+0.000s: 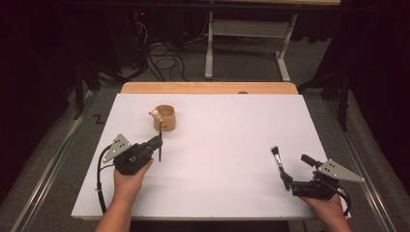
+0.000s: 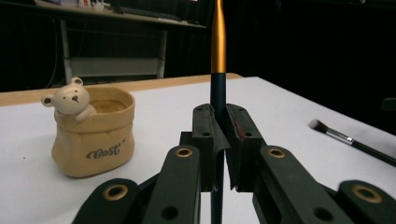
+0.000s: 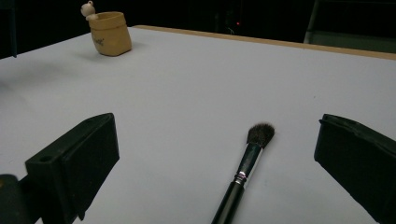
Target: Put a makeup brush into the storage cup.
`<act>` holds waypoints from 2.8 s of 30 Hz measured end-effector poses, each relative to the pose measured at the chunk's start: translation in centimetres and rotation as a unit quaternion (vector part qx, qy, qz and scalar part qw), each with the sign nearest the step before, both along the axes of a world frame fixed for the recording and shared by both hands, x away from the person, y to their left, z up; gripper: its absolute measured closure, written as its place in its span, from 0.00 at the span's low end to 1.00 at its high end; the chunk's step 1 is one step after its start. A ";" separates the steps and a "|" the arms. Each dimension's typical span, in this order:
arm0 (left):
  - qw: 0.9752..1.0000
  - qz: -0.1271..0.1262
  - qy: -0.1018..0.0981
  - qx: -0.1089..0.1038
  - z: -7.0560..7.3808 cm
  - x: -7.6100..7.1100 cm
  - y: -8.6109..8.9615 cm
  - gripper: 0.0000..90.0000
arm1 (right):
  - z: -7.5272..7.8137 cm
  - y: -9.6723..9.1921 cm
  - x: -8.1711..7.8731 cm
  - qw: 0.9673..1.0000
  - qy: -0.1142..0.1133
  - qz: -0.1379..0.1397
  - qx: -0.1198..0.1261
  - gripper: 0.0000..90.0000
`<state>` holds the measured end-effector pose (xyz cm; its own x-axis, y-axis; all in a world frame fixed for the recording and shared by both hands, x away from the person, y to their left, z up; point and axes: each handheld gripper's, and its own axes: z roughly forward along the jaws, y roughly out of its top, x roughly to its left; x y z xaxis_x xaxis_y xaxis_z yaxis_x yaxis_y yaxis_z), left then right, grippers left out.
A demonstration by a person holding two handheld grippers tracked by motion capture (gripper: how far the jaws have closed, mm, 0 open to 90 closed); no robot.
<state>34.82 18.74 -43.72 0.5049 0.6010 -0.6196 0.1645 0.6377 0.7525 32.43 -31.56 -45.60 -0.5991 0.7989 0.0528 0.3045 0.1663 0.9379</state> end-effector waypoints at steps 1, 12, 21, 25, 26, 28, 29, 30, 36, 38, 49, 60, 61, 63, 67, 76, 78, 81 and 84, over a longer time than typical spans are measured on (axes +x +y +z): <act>1.000 0.001 -0.002 0.000 0.0 -0.1 0.1 0.93 | 0.0 0.0 0.0 1.000 0.001 0.000 0.000 0.01; 1.000 -0.001 -0.016 -0.007 -0.1 -0.5 0.2 0.93 | -0.3 0.2 0.0 1.000 0.003 0.006 -0.009 0.01; 1.000 0.009 -0.026 -0.010 0.0 -0.6 0.1 0.93 | -0.3 0.2 -0.1 1.000 0.001 0.007 -0.008 0.01; 1.000 0.007 -0.028 -0.010 0.1 -0.7 0.0 0.93 | -0.3 0.2 -0.1 1.000 0.001 0.010 -0.007 0.01; 1.000 0.005 -0.028 -0.008 0.1 -0.7 -0.1 0.93 | -0.3 0.3 -0.1 1.000 0.002 0.010 -0.007 0.01; 0.999 0.002 -0.030 -0.008 0.1 -0.8 -0.4 0.93 | -0.2 0.4 -0.1 1.000 0.001 0.015 -0.008 0.02; 0.999 0.000 -0.031 -0.008 0.2 -0.8 -0.6 0.93 | -0.1 0.6 -0.2 1.000 0.000 0.019 -0.006 0.02; 0.999 -0.002 -0.033 -0.007 0.2 -0.9 -0.8 0.93 | 0.2 1.0 -0.3 1.000 -0.005 0.030 -0.005 0.03; 0.999 -0.025 -0.040 -0.002 0.6 -1.5 -2.2 0.93 | 1.0 2.4 -0.6 0.999 -0.009 0.052 0.003 0.05; 0.999 -0.031 -0.041 -0.001 0.7 -1.7 -2.8 0.93 | 1.4 3.0 -0.6 0.998 -0.007 0.061 0.009 0.06; 0.997 -0.067 -0.047 0.011 1.5 -1.2 -7.6 0.93 | 5.1 7.0 1.2 0.994 -0.016 0.106 0.031 0.18; 0.992 -0.109 -0.060 0.013 1.1 -2.3 -11.4 0.93 | 5.6 11.0 2.3 0.987 -0.015 0.151 0.053 0.27; 0.992 -0.112 -0.059 0.012 0.9 -2.5 -11.5 0.93 | 5.5 11.3 2.3 0.987 -0.013 0.152 0.054 0.27; 0.991 -0.116 -0.057 0.016 0.6 -2.7 -11.9 0.93 | 5.4 11.6 2.3 0.986 -0.012 0.155 0.054 0.29; 0.990 -0.125 -0.057 0.016 0.2 -3.2 -12.8 0.93 | 5.1 12.0 2.3 0.985 -0.011 0.164 0.059 0.32; 0.987 -0.152 -0.049 0.029 -0.7 -4.0 -15.0 0.93 | 5.1 12.7 1.7 0.980 -0.017 0.185 0.065 0.43; 0.986 -0.156 -0.047 0.029 -0.8 -4.2 -15.3 0.93 | 5.1 12.9 1.6 0.978 -0.016 0.194 0.068 0.46; 0.986 -0.159 -0.046 0.032 -1.0 -4.3 -15.5 0.93 | 5.1 13.1 1.4 0.977 -0.016 0.200 0.071 0.51; 0.985 -0.162 -0.044 0.031 -1.0 -4.4 -15.8 0.93 | 5.1 13.5 1.2 0.976 -0.018 0.203 0.073 0.57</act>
